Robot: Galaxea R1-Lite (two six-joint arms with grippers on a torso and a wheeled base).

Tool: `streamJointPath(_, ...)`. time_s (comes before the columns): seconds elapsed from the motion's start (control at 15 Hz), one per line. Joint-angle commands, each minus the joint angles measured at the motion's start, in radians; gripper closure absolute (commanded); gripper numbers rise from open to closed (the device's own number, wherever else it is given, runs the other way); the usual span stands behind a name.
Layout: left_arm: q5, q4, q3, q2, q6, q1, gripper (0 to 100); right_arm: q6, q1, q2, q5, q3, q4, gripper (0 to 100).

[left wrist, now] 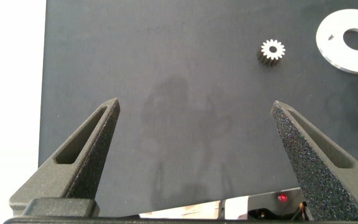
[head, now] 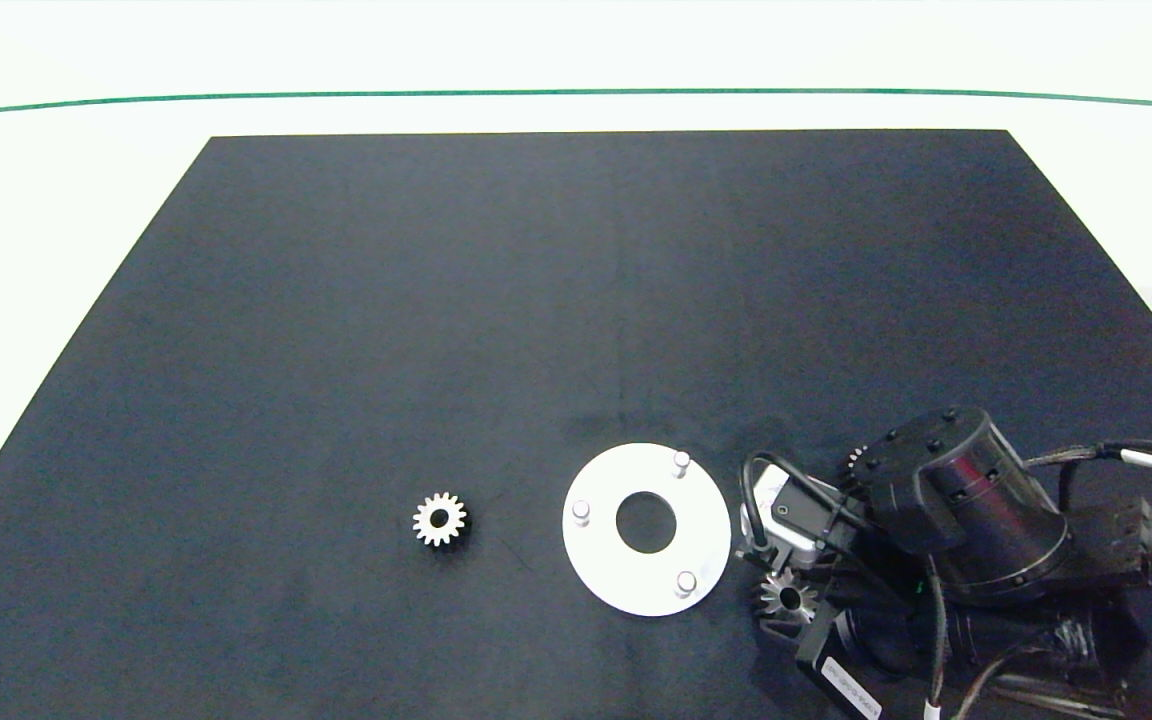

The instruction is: Install three planetary gears onto the carrier pins

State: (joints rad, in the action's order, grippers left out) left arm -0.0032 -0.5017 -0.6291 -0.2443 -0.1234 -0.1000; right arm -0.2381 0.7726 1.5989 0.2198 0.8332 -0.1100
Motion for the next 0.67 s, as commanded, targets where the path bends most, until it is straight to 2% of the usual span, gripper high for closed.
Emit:
streamJointPath(0.07, 0.000, -0.003, 0.000, 0.000, -0.001, -0.001, 0, -0.006, 0.005, -0.043, 0.010, 0.040, -0.063, 81)
streamJointPath(0.2, 0.000, -0.003, -0.001, 0.000, -0.001, -0.001, 0, -0.006, 0.010, -0.077, 0.018, 0.096, -0.158, 81)
streamJointPath(0.33, -0.001, -0.001, -0.003, 0.000, -0.001, 0.000, 0, -0.021, 0.030, -0.113, 0.020, 0.168, -0.215, 81)
streamJointPath(0.47, -0.001, -0.001, -0.001, 0.000, -0.001, 0.000, 0, -0.024, 0.057, -0.116, 0.053, 0.250, -0.301, 81)
streamJointPath(0.53, -0.001, -0.001, -0.001, 0.000, -0.001, 0.000, 0, -0.024, 0.076, -0.108, 0.058, 0.288, -0.332, 81)
streamJointPath(0.67, -0.001, -0.001, -0.003, 0.000, -0.001, 0.002, 0, -0.024, 0.113, -0.073, 0.081, 0.319, -0.343, 81)
